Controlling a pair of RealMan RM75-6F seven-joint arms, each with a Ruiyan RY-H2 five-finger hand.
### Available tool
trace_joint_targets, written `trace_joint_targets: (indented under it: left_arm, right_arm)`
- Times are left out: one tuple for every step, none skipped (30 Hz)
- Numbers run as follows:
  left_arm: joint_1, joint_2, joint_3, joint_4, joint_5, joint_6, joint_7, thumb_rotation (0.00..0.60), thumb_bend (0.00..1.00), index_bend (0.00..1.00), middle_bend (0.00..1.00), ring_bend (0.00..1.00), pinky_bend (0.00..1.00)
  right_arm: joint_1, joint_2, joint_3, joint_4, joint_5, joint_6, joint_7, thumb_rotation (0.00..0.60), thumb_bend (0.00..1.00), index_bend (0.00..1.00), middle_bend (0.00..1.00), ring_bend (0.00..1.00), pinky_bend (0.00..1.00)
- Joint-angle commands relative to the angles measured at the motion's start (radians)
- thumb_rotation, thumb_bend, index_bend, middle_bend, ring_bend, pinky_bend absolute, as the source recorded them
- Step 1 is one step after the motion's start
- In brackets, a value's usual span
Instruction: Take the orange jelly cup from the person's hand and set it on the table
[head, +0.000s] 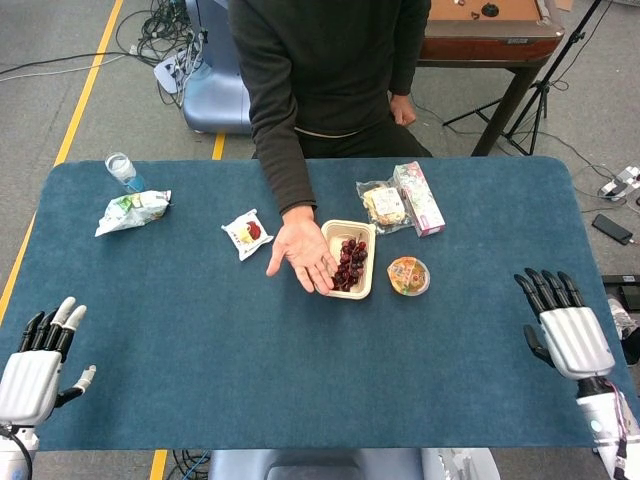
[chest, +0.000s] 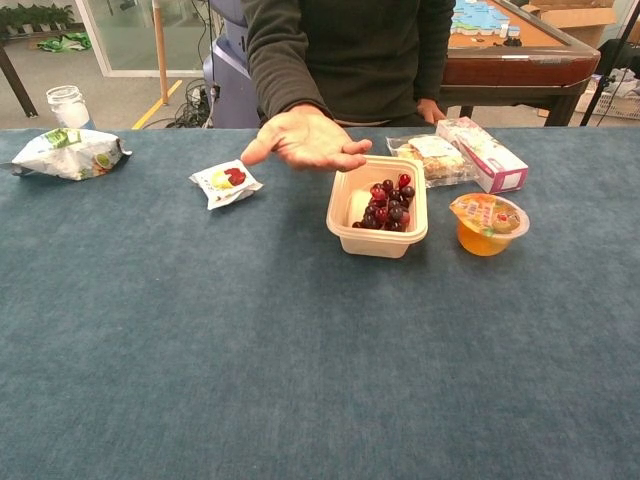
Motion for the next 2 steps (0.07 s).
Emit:
trace_joint_targets:
  left_arm:
    - [-0.002, 0.0, 0.0, -0.003, -0.001, -0.001, 0.002, 0.6, 0.3, 0.02, 0.0, 0.0, 0.0]
    - [-0.003, -0.001, -0.001, -0.003, -0.001, -0.001, 0.003, 0.6, 0.3, 0.02, 0.0, 0.0, 0.0]
  right_arm:
    - [-0.038, 0.006, -0.013, -0.007, -0.024, 0.031, 0.002, 0.6, 0.48, 0.0, 0.05, 0.0, 0.03]
    - [-0.045, 0.004, -0.012, -0.004, -0.029, 0.036, 0.006, 0.6, 0.48, 0.0, 0.05, 0.0, 0.03]
